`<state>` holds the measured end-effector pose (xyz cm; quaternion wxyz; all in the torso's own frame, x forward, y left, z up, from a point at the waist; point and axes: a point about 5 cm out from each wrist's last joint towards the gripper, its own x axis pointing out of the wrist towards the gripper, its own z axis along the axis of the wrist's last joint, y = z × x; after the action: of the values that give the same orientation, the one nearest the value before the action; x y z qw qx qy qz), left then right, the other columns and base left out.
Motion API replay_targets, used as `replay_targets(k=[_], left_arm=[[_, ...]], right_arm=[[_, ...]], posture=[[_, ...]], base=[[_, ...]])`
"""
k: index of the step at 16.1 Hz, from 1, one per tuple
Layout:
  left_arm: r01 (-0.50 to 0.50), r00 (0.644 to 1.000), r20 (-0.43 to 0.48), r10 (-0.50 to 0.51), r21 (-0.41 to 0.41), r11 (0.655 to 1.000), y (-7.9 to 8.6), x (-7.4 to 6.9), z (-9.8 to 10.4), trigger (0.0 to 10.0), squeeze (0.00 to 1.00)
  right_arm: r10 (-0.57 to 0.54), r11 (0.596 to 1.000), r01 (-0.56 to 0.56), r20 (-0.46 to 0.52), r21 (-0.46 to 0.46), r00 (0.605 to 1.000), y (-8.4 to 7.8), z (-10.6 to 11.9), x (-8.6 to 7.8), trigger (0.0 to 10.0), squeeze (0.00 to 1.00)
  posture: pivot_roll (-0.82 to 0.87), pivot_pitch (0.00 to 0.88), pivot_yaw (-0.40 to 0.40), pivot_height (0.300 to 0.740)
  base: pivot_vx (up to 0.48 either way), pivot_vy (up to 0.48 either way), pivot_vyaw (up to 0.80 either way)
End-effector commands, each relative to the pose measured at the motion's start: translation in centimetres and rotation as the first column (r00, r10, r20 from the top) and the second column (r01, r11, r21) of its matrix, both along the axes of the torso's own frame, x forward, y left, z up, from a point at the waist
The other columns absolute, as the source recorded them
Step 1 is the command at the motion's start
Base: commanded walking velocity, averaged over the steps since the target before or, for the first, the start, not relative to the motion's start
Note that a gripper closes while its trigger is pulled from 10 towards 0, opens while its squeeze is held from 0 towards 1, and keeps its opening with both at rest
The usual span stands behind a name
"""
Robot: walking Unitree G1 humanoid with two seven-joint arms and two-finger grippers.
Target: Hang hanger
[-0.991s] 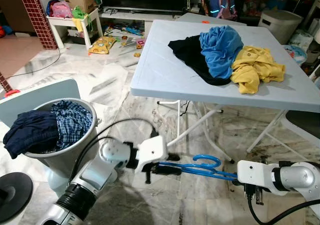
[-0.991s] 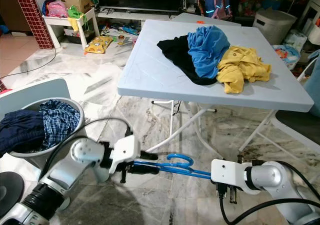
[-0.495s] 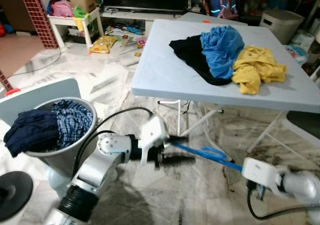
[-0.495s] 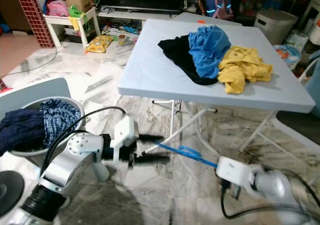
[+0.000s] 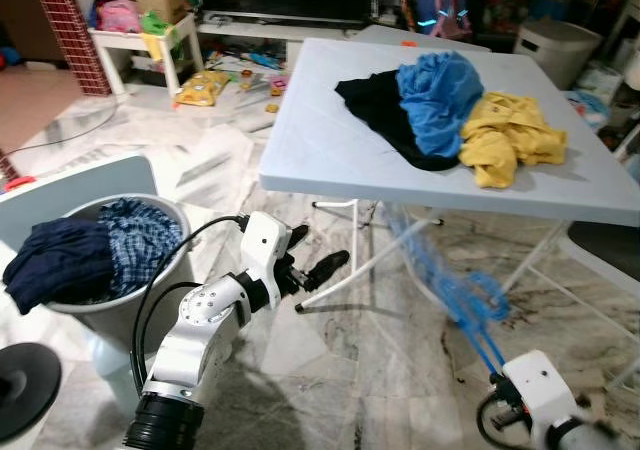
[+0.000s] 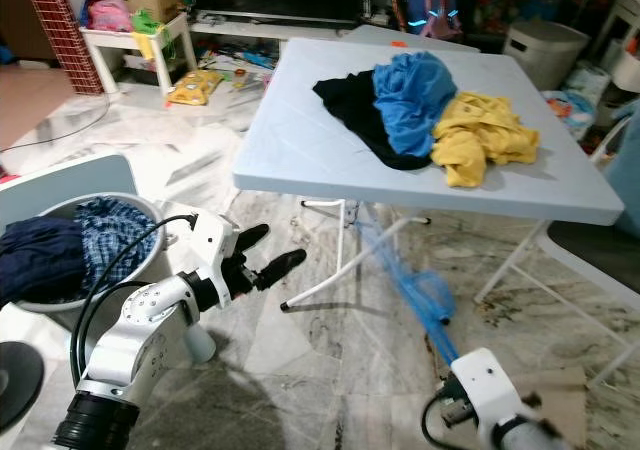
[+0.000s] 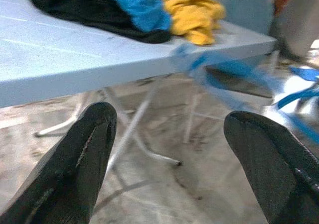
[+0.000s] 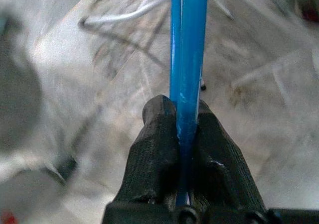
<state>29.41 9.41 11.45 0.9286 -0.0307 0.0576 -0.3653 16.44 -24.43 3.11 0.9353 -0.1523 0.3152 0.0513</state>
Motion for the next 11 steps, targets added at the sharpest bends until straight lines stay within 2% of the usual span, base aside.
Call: replay_targets(k=[1,3,4,5,6,7,9,11], left_arm=[[-0.029,1.000,-0.001,0.029,0.013,1.000,-0.2,0.1,-0.2,10.0,1.00],[-0.040,0.999,-0.004,0.040,0.011,0.999,-0.8,0.2,-0.3,10.0,1.00],[-0.043,0.999,-0.003,0.043,0.011,0.999,-1.2,0.2,-0.4,10.0,1.00],[-0.028,0.999,-0.019,0.028,0.003,1.000,-1.4,0.1,-0.6,10.0,0.93],[-0.005,0.999,-0.032,0.005,-0.011,1.000,-1.5,0.0,-0.6,10.0,0.54],[0.008,1.000,-0.030,-0.008,-0.014,1.000,-1.5,-0.1,-0.5,10.0,0.00],[0.015,1.000,-0.021,-0.015,-0.011,1.000,-1.5,0.1,-0.5,10.0,0.00],[0.049,0.999,-0.019,-0.050,-0.021,0.999,-1.9,0.3,-0.4,10.0,0.00]], right_arm=[[-0.142,0.989,0.141,0.027,0.039,0.989,-0.4,0.6,-0.2,10.0,0.00],[-0.268,0.958,0.262,0.043,0.116,0.962,0.8,0.8,-0.3,10.0,0.00],[-0.366,0.921,0.349,0.078,0.170,0.927,1.4,1.6,0.0,10.0,0.00],[-0.420,0.898,0.394,0.115,0.196,0.900,1.4,2.2,0.0,10.0,0.00],[-0.464,0.878,0.434,0.136,0.200,0.876,1.3,2.6,-0.2,10.0,0.00],[-0.514,0.848,0.477,0.134,0.232,0.847,1.3,2.9,-0.6,10.0,0.00],[-0.540,0.829,0.503,0.119,0.245,0.833,1.8,2.9,-0.8,10.0,0.00],[-0.543,0.827,0.507,0.113,0.242,0.832,2.1,2.9,-0.6,10.0,0.00]], posture=[[0.00,0.000,-0.033,0.740],[-0.01,0.000,-0.034,0.740],[-0.01,0.000,-0.036,0.740],[-0.01,0.000,-0.040,0.740],[-0.01,0.000,-0.041,0.740],[-0.01,0.000,-0.039,0.740],[-0.01,0.000,-0.032,0.740],[-0.02,0.000,-0.028,0.740]], base=[[0.000,0.000,0.00],[0.000,0.000,0.00],[0.000,0.000,0.00],[0.000,0.000,0.00],[0.000,0.000,0.00],[0.000,0.000,0.00],[0.000,0.000,0.00],[0.000,0.000,-0.80]])
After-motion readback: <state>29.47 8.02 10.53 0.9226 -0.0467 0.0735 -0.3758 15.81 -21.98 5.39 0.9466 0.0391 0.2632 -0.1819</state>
